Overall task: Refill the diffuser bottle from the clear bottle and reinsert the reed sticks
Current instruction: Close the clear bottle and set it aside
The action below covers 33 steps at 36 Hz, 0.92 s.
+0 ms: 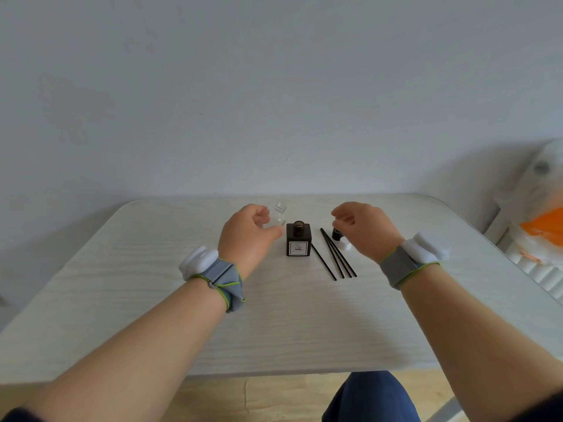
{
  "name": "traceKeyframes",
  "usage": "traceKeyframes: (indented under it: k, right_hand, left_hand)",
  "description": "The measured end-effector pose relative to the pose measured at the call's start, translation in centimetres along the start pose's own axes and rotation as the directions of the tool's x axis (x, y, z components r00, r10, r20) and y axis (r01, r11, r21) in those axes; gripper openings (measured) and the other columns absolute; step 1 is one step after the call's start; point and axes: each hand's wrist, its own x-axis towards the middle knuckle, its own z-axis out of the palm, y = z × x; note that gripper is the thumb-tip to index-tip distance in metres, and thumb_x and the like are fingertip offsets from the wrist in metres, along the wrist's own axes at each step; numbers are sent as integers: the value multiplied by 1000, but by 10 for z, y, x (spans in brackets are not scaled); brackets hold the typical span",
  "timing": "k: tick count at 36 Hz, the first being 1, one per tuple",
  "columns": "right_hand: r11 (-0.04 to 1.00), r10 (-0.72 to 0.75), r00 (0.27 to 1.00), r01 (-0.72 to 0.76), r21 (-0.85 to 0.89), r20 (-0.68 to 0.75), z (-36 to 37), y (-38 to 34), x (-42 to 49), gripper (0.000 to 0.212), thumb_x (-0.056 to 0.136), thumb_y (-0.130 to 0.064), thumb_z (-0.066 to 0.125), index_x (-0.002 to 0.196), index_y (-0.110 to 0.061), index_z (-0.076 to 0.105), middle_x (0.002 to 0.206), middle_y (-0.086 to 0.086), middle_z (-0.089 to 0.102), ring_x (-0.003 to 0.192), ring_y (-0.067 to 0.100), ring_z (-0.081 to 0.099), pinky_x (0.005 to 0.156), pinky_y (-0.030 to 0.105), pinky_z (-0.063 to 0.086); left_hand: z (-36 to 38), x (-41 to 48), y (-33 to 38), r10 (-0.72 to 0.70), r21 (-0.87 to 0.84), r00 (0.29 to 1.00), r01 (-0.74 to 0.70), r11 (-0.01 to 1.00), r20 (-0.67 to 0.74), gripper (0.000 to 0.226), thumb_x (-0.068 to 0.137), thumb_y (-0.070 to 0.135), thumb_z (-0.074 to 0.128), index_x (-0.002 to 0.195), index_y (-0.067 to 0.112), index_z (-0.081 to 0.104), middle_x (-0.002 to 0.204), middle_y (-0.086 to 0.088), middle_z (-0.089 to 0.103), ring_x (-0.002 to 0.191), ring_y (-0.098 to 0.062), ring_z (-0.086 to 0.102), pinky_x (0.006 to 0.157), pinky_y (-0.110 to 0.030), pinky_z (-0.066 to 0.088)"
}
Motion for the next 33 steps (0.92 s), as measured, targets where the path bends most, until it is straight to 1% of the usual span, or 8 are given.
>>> traceKeyframes:
  k: [6, 10, 15, 19, 22, 26, 30, 33]
  right_hand:
    - [997, 54, 999, -53, -62, 5, -11, 19, -3, 24, 86, -9, 57, 103, -16, 72, 99, 1, 72, 96, 19, 65, 88, 29, 51]
    - [995, 63, 997, -60, -75, 42, -11, 21, -5, 20, 83, -17, 64, 101, -16, 72, 98, -1, 72, 95, 18, 66, 87, 30, 53]
    - [992, 44, 994, -32, -120, 99, -5, 20, -5, 25, 80, -28, 69, 102, -16, 70, 99, -1, 69, 94, 17, 65, 86, 34, 54]
    - [985, 46, 992, -25, -171, 118, 3, 21, -3, 21, 81, -26, 66, 100, -16, 68, 100, 0, 69, 93, 20, 64, 83, 36, 54]
    - [979, 40, 993, -18, -202, 107, 8, 22, -3, 17, 84, -22, 62, 99, -16, 64, 99, 1, 68, 90, 22, 62, 79, 33, 53]
    - [972, 30, 996, -9, -235, 88, 12, 23, -2, 15, 85, -19, 58, 99, -16, 62, 98, 4, 67, 88, 24, 61, 76, 35, 53]
    - [983, 4, 999, 4, -185, 42, 11, 19, -1, 15, 86, -19, 56, 98, -15, 63, 97, 3, 67, 88, 23, 62, 76, 35, 53]
    - [997, -49, 998, 47, -64, -39, 6, 8, -2, 14, 86, -20, 56, 97, -18, 64, 94, -3, 68, 85, 17, 63, 72, 27, 49]
  left_hand:
    - [5, -1, 0, -3, 7, 1000, 4, 1000, -2, 41, 75, 25, 76, 112, 17, 62, 104, 3, 68, 89, -14, 60, 84, -28, 47]
    - [6, -2, 2, -1, 14, 1000, 2, 1000, -10, 40, 74, 25, 76, 110, 18, 63, 102, 4, 68, 87, -13, 60, 81, -26, 46]
    - [6, -4, 2, 2, 27, 1000, -2, 1000, -2, 37, 72, 24, 77, 106, 18, 63, 101, 5, 67, 86, -14, 60, 77, -25, 43]
    - [5, -5, 2, 13, 39, 1000, -14, 999, 2, 36, 71, 23, 79, 103, 19, 64, 101, 4, 66, 88, -16, 61, 79, -27, 46]
    - [4, -6, 1, 15, 43, 1000, -16, 999, 10, 37, 71, 24, 79, 104, 19, 64, 101, 4, 67, 88, -16, 62, 81, -28, 47]
    - [3, -5, 0, 14, 42, 1000, -14, 999, 17, 37, 70, 24, 79, 104, 20, 64, 100, 5, 67, 89, -16, 63, 79, -27, 46]
    - [1, -6, 0, 31, 44, 999, -32, 999, 16, 38, 70, 23, 80, 105, 20, 65, 97, 6, 66, 85, -13, 61, 76, -22, 42]
    - [0, -5, 1, 41, 51, 999, -43, 998, 27, 38, 70, 23, 80, 105, 21, 65, 96, 7, 65, 85, -13, 60, 75, -22, 41]
